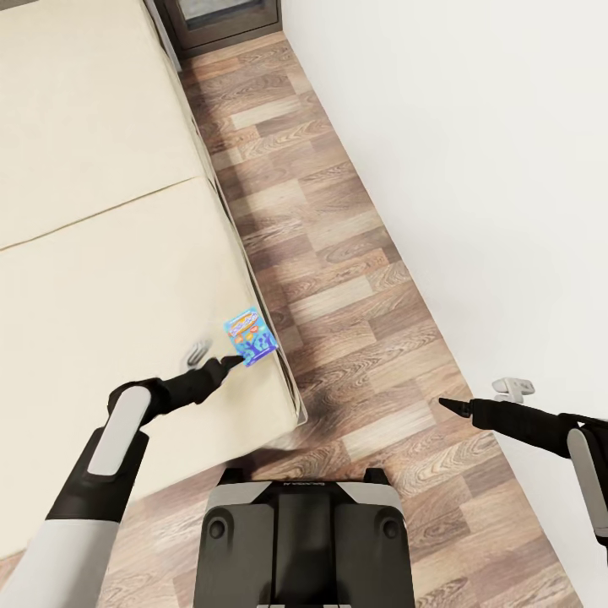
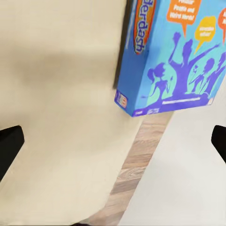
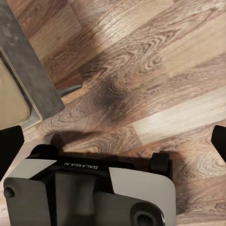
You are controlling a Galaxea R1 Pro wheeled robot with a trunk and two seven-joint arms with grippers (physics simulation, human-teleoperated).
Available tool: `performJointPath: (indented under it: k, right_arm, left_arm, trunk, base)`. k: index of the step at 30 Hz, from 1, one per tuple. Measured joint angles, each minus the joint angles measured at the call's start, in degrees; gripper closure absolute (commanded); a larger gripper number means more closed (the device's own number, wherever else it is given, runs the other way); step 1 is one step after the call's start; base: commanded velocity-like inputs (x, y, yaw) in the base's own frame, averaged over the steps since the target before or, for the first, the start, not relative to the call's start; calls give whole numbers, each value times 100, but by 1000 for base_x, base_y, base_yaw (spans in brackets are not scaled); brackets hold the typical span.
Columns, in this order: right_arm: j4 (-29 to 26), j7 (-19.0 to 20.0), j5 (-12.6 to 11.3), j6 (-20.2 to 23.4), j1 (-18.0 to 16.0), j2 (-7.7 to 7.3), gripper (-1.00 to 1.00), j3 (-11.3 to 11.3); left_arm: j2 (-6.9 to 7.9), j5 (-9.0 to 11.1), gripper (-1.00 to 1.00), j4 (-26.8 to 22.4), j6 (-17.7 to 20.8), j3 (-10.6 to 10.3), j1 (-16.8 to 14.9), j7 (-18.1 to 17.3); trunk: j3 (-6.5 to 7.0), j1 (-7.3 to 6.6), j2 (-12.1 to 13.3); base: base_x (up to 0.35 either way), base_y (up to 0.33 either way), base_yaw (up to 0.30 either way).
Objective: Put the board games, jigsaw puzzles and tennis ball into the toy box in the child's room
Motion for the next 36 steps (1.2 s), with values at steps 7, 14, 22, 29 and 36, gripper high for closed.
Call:
performJointPath:
  k: [7, 14, 22, 29, 36]
  right_arm:
    - [0, 11, -5, 0, 0, -12, -100, 8]
    - [-1, 363, -11, 1, -8, -52, -100, -21]
    - [-1, 1017, -5, 4, -46, -90, -100, -62]
    - [4, 1299, -10, 6, -76, -118, -100, -95]
    - [4, 1436, -45, 7, -70, -154, -100, -279]
  left_arm:
    - [47, 17, -100, -572, 8, 230, 516, -14]
    - [149, 23, -100, -1067, 15, 372, 1061, -118]
    - [273, 33, -100, -1228, 35, 382, 1244, -630]
    - [339, 244, -100, -1275, 249, 504, 1292, -1212]
    - [489, 1008, -100, -1298, 821, 873, 1298, -1685]
  trunk:
    - [0, 0, 0]
    - [0, 0, 0]
    - [0, 0, 0]
    - [0, 0, 0]
    - [0, 0, 0]
  base:
    - [0, 0, 0]
    - [0, 0, 0]
    - [0, 0, 57]
    - [0, 0, 208]
    - [0, 0, 265]
